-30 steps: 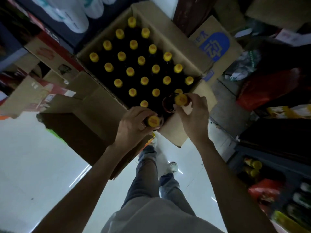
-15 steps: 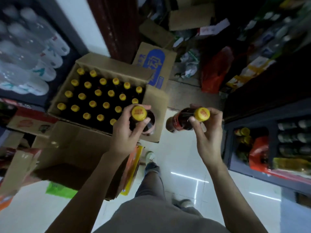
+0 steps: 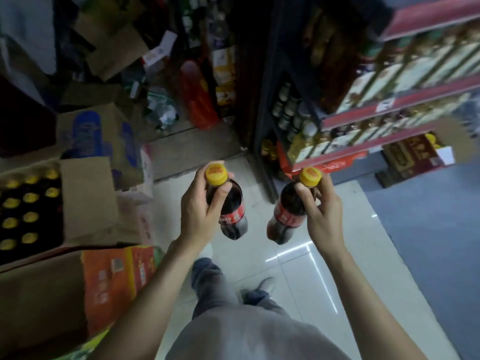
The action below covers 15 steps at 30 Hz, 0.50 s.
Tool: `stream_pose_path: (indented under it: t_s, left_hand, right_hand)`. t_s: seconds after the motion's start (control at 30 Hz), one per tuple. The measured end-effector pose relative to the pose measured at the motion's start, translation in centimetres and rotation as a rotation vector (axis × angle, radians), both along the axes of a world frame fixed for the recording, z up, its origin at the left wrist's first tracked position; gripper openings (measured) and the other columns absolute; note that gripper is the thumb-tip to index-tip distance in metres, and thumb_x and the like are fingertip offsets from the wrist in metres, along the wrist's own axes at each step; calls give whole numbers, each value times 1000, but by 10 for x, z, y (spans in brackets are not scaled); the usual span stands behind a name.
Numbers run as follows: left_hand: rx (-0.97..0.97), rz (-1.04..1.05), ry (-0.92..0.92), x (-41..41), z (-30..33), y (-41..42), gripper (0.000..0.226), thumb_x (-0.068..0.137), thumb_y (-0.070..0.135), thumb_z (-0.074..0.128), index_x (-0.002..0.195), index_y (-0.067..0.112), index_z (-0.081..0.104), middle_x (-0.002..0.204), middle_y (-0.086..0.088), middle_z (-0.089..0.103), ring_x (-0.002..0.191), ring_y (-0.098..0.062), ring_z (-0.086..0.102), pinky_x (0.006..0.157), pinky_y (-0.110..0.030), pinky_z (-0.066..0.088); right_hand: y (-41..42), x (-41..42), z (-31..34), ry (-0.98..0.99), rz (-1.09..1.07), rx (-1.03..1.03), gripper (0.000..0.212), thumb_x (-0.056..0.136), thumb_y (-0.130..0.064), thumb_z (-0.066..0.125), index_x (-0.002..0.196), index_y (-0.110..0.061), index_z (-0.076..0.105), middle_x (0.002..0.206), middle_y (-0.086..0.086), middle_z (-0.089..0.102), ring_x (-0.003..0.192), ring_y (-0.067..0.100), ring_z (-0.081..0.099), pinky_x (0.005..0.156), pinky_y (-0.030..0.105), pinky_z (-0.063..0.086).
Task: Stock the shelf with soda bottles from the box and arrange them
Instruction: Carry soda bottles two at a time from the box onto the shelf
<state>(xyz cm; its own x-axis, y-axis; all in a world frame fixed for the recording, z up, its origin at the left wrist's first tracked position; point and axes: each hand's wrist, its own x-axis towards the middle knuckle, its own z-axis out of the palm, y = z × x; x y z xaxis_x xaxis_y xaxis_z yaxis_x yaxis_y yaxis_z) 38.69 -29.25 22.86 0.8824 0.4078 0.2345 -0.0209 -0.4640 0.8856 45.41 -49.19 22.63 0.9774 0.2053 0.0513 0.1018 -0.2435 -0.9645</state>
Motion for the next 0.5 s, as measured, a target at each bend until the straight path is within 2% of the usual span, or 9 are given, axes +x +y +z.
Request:
stream_pose_path:
  t_s: [0.03,0.1,0.17,0.27,0.37,0.43,0.5]
  left_hand:
    - [-33,-35,-16,11,2,-26,28,91,40,48,117,30,49,105,36,60,103,8,58,91,-25,47]
    - [-104,-113,-52,33,8,-73,27,91,39,49,117,31,48,101,33,62,100,5,59,90,-18,45]
    - [-152,-199,-82,56,17,-119,32,92,48,51,118,30,49,100,27,65,101,-3,62,90,-19,45]
    - [-166,-320,-112,94,32,-178,39,90,57,49,118,29,50,101,20,66,103,-7,63,90,-21,47]
    - [-185,-411,-177,139,46,-232,36,91,54,48,113,26,50,100,22,64,100,-5,62,88,-20,46]
    - [-182,-434,-245,171,52,-266,36,93,49,46,113,19,49,99,24,62,99,-1,60,89,-16,44]
    - [-199,-430,-310,203,58,-298,31,95,45,43,113,20,46,100,25,60,99,0,59,90,-15,42]
  right_hand:
    - [-26,4,3,-15,-17,-5,17,87,-44,54,103,-39,52,89,-28,60,85,-4,56,74,14,43]
    - [-75,16,9,-25,-40,-15,21,89,-44,53,110,-39,51,95,-27,62,91,-2,58,80,21,46]
    - [-122,30,16,-39,-40,-42,21,93,-40,54,114,-36,51,102,-23,64,98,1,60,85,24,47]
    - [-183,59,31,-92,-49,-87,21,94,-39,52,115,-36,49,101,-27,63,96,-3,59,81,17,45]
    - [-234,98,47,-133,-63,-57,19,95,-37,50,114,-39,48,102,-22,61,98,4,59,85,24,46]
    - [-266,129,57,-150,-67,12,19,96,-33,49,115,-34,50,100,-21,60,101,8,58,89,29,46]
    - [-295,161,69,-183,-66,44,18,97,-32,47,114,-31,51,99,-23,59,99,7,57,89,28,45]
